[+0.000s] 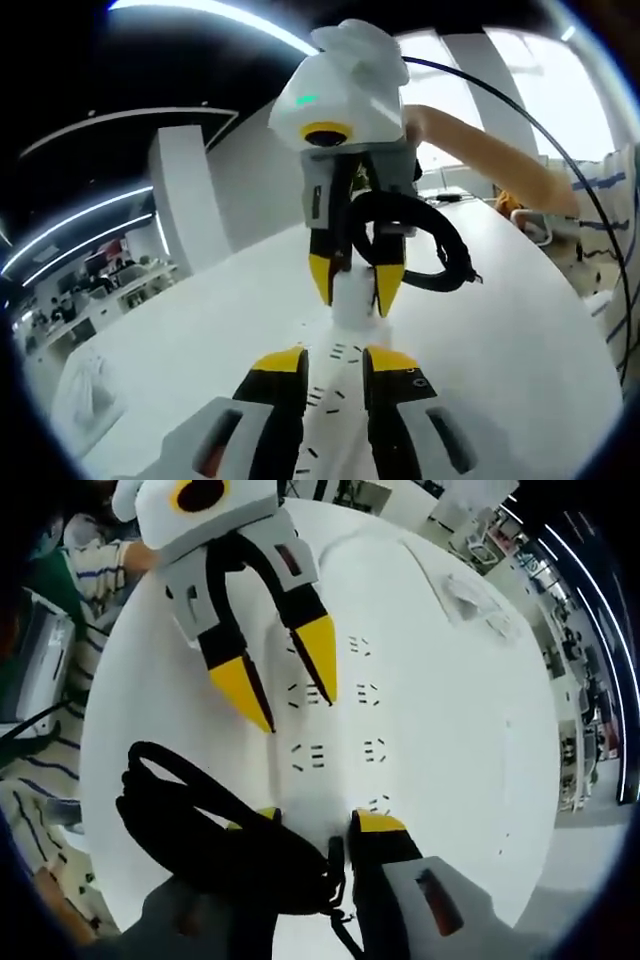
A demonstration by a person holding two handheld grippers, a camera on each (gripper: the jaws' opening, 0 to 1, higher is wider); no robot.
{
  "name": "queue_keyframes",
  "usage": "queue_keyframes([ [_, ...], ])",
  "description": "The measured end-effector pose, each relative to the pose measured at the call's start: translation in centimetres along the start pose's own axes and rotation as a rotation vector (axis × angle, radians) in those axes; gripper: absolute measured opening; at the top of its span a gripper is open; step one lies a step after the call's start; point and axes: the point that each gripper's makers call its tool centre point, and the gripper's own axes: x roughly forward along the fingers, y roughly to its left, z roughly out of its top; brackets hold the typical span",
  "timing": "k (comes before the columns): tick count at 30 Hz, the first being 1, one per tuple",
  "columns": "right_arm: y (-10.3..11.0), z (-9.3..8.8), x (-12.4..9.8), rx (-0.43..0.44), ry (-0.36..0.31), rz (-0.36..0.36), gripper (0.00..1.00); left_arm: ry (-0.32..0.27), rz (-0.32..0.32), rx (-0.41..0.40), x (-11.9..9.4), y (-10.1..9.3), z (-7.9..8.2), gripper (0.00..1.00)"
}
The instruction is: Straighten the power strip on the desk, plug the charger into it
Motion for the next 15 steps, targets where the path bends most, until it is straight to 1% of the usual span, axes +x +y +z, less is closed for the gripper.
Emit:
queue_keyframes([
  [4, 0.04, 0.11, -0.10, -0.006, -0.052, -0.021, 0.25, -0.003, -0.001, 0.000, -0.01, -0.25, 0.08, 0.21],
  [8, 0.08, 0.23, -0.18, -0.012, -0.089, -0.044, 0.25, -0.002, 0.002, 0.000, -0.09, 0.11, 0.14, 0.21],
  [11, 0.11, 0.31, -0.26, -0.025, -0.124, -0.062, 0.25, -0.003, 0.006, -0.003, -0.11, -0.02, 0.12, 0.21],
  [15, -0.06, 0.46, -0.45, -0.032, -0.182, -0.088, 0.25, -0.003, 0.008, -0.006, -0.12, -0.20, 0.08, 0.21],
])
